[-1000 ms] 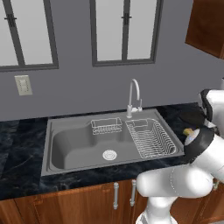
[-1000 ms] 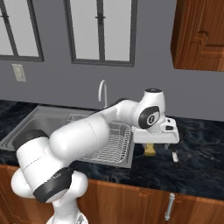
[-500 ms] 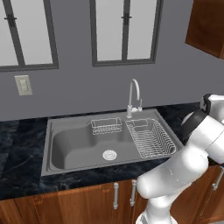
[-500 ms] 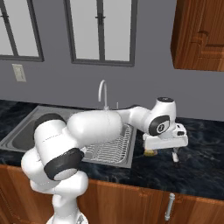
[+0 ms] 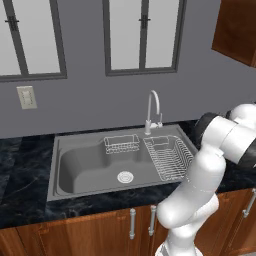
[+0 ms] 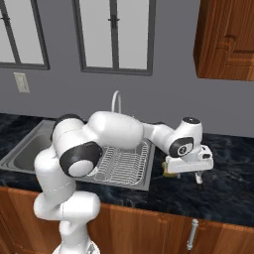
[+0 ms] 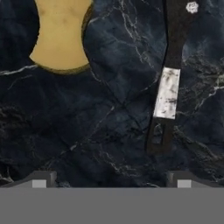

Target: Pick the pan and sponge and place them into the sink. Then turn on the water.

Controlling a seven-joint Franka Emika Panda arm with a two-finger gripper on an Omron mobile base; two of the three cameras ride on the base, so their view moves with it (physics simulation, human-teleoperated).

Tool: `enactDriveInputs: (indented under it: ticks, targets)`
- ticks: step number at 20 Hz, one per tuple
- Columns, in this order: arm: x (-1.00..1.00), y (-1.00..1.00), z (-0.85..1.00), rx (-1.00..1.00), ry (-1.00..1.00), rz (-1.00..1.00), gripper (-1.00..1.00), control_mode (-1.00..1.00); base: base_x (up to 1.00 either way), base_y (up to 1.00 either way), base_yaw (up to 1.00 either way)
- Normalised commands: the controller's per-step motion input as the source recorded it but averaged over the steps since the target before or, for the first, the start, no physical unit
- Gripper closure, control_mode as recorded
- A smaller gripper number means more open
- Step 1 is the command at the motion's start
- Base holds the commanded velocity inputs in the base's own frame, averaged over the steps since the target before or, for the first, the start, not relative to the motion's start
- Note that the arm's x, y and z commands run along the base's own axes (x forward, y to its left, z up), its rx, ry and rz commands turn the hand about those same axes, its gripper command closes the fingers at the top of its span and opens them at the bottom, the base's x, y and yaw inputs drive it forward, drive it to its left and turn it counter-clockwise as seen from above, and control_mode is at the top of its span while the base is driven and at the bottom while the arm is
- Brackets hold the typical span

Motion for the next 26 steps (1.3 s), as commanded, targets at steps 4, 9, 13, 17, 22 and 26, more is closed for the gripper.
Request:
enactDriveInputs:
  ticks: [4, 9, 13, 17, 22, 26]
  targets:
    - [0.27, -0.18, -0.27, 0.05, 0.02, 0.00, -1.00, -1.00, 0.00, 0.00, 0.00]
    - [0.26, -0.24, -0.17, 0.04, 0.01, 0.00, -1.00, -1.00, 0.00, 0.00, 0.00]
    - [0.28, -0.18, -0.13, 0.03, 0.00, 0.00, -1.00, -1.00, 0.00, 0.00, 0.00]
    - [0.33, -0.19, -0.16, 0.01, 0.01, 0.00, -1.00, -1.00, 0.00, 0.00, 0.00]
    - [0.34, -0.10, -0.34, 0.00, 0.02, 0.02, -1.00, -1.00, 0.00, 0.00, 0.00]
    - [0.26, -0.07, -0.36, 0.00, 0.01, 0.03, -1.00, -1.00, 0.00, 0.00, 0.00]
